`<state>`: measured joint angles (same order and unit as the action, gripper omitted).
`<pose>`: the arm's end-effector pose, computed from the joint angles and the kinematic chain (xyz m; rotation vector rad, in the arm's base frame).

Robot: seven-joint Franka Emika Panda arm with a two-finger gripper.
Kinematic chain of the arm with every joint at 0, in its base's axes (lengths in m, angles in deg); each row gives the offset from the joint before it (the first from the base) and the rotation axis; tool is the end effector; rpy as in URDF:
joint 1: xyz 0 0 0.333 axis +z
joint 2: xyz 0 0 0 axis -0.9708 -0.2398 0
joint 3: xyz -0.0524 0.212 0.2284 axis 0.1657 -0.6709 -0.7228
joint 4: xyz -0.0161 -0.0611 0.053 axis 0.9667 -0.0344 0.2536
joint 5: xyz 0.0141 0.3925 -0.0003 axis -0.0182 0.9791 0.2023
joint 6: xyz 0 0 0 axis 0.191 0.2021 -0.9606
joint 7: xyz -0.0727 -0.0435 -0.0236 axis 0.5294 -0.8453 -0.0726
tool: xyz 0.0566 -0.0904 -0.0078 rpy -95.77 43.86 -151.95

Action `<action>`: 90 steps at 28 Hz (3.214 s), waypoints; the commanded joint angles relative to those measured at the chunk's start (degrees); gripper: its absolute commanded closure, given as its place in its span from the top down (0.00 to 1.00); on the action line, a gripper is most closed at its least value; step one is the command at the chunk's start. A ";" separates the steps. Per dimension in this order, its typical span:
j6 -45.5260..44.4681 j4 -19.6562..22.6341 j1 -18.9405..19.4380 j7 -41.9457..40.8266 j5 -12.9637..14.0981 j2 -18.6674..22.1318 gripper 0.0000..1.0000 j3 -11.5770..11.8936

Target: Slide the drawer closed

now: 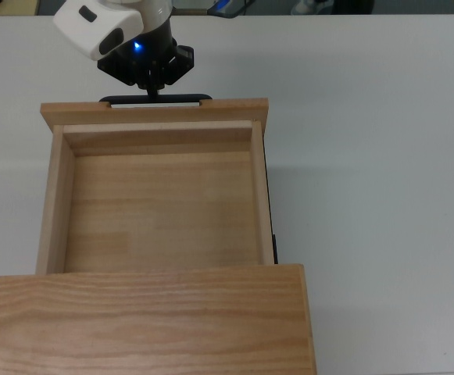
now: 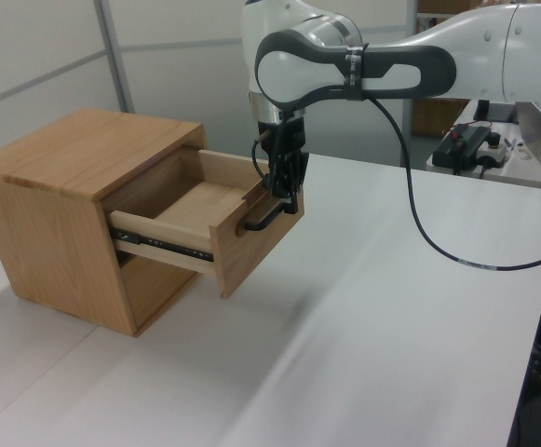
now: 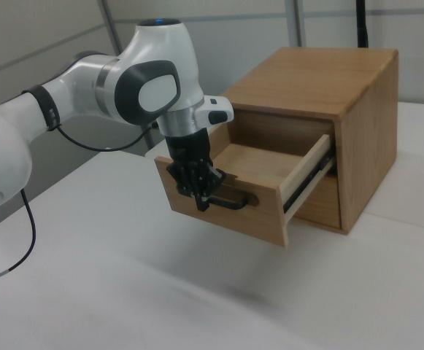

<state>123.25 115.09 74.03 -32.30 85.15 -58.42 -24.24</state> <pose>0.6328 0.0011 0.5669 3.1332 0.1231 -0.0503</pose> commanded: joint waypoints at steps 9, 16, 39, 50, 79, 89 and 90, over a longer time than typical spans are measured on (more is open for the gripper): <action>9.91 -0.24 0.61 0.21 -0.42 -0.85 0.00 -0.01; 20.90 -0.42 0.69 0.13 -0.42 -3.66 0.00 -0.10; 66.33 -0.42 0.69 -2.60 -1.39 -17.29 0.00 -0.10; 70.49 -0.42 1.40 -2.42 -1.48 -17.91 0.00 -0.10; 3.79 -2.09 0.96 -1.89 -0.69 4.07 0.00 0.08; -2.47 -2.09 0.87 -1.81 -0.77 6.44 0.48 0.78; -2.47 -2.09 0.87 -1.81 -0.77 6.35 0.62 0.78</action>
<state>122.05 112.22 74.75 -34.38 84.58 -53.56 -24.03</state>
